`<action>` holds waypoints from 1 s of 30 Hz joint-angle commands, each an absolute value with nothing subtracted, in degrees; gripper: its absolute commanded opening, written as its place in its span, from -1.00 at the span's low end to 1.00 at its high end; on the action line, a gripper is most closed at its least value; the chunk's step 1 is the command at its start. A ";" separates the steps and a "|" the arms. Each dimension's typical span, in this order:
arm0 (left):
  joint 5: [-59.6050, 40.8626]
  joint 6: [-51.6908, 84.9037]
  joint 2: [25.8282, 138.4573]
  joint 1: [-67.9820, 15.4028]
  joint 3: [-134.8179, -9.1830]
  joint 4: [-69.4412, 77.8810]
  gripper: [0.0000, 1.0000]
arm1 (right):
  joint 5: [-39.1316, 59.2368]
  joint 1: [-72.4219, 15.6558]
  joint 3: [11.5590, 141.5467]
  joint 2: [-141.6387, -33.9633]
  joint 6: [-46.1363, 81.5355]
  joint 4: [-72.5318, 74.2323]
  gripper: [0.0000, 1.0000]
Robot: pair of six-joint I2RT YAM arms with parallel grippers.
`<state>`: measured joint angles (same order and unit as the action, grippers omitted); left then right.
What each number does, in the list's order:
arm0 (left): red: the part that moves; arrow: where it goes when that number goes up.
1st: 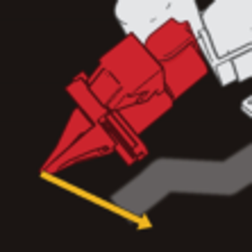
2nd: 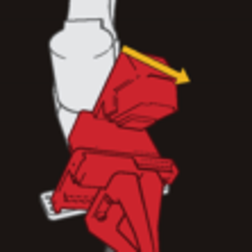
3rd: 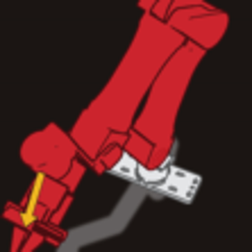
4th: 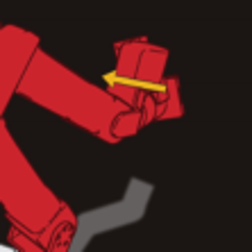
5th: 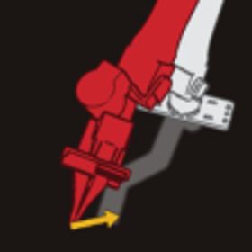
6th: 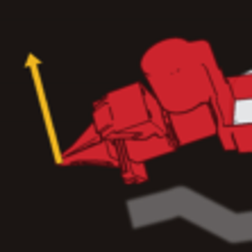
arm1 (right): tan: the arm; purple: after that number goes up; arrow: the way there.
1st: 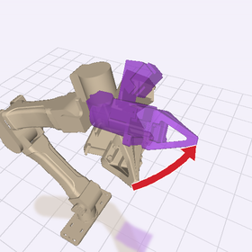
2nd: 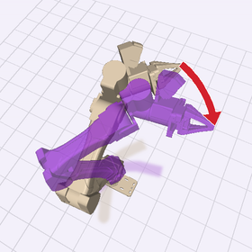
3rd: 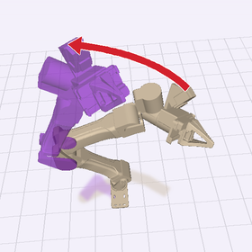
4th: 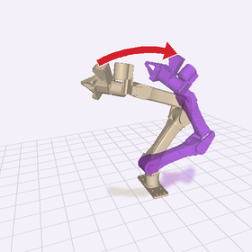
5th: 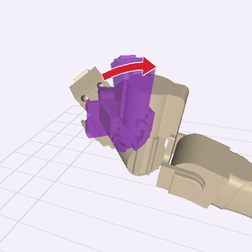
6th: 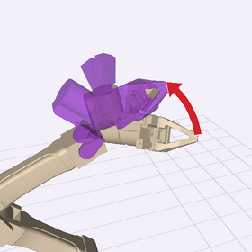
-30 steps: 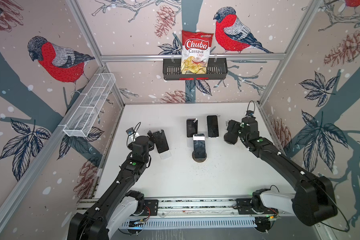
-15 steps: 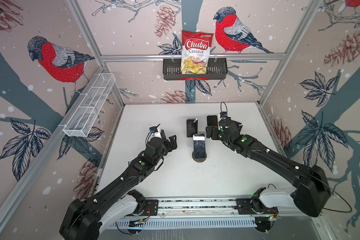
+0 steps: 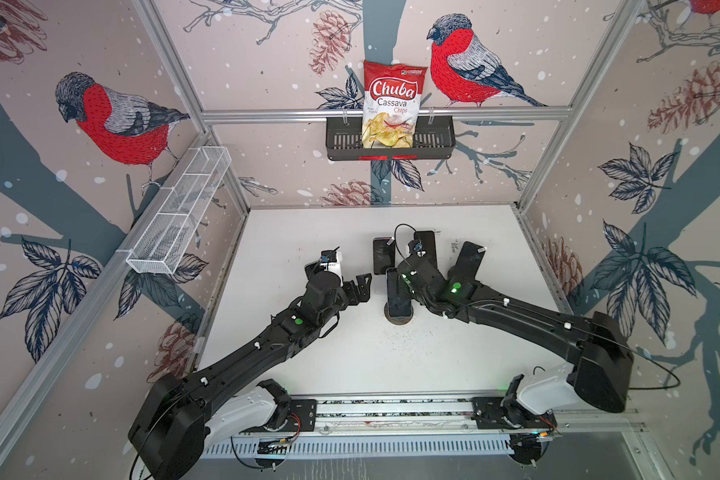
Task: Remove the phone from the phone stand
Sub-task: 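Reach the right gripper toward the teal-edged phone while the left arm advances, then close the right gripper on the teal-edged phone's lower edge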
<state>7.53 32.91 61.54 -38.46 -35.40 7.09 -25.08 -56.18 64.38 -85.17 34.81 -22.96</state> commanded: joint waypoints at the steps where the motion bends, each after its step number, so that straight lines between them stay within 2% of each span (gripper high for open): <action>1: 6.62 29.84 61.52 -38.50 -35.49 7.77 0.93 | -27.88 -57.44 66.34 -87.24 38.03 -26.70 0.98; 9: 4.43 31.52 62.05 -38.58 -34.00 11.77 0.93 | -28.48 -58.17 69.15 -91.15 37.61 -31.30 0.99; 30: 2.05 37.64 62.32 -38.76 -31.99 13.34 0.93 | -22.17 -56.25 60.86 -85.35 33.66 -22.94 0.99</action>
